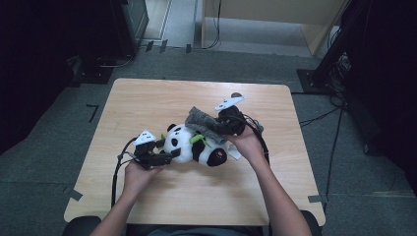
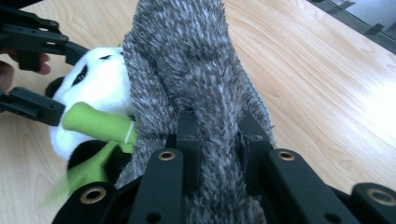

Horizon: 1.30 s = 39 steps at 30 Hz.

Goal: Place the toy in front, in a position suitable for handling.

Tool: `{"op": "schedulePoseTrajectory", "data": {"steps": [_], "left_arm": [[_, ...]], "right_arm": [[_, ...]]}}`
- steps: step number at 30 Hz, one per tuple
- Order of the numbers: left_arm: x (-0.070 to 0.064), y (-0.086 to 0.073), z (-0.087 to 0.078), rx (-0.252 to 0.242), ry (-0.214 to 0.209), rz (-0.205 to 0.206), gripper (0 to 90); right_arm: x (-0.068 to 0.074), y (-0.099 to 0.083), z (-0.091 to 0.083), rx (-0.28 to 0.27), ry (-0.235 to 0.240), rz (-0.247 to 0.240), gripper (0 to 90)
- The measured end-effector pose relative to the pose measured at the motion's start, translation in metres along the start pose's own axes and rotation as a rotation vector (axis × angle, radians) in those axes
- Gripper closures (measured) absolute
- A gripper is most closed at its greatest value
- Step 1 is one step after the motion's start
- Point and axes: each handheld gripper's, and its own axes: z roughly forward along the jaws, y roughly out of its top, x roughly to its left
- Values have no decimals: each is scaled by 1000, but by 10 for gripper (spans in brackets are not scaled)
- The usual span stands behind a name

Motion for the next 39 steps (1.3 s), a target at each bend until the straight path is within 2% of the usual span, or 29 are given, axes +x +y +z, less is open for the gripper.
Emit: {"op": "schedulePoseTrajectory", "data": {"steps": [7, 15, 18, 21, 24, 29, 34, 39], "left_arm": [[0, 0, 0, 1, 0, 5, 234], [-1, 0, -1, 3, -3, 1, 243], [-1, 2, -1, 15, 1, 7, 258], [-3, 3, -1, 23, 7, 7, 265], [-3, 4, -1, 24, 5, 3, 267], [-4, 4, -3, 23, 9, 14, 274], [-5, 5, -4, 21, 11, 14, 290], [-6, 5, -4, 19, 10, 10, 297]], "right_arm": [[-4, 0, -1, -3, -3, 8, 760], [-10, 2, -7, -21, -31, 14, 761], [-11, 3, -13, -35, -42, 21, 767], [-7, 6, -22, -74, -31, 27, 771], [0, 12, -32, -97, -33, 7, 771], [20, 20, -41, -146, 18, -20, 770], [49, 23, -39, -139, 57, -70, 770], [71, 17, -34, -119, 72, -99, 769]]}}
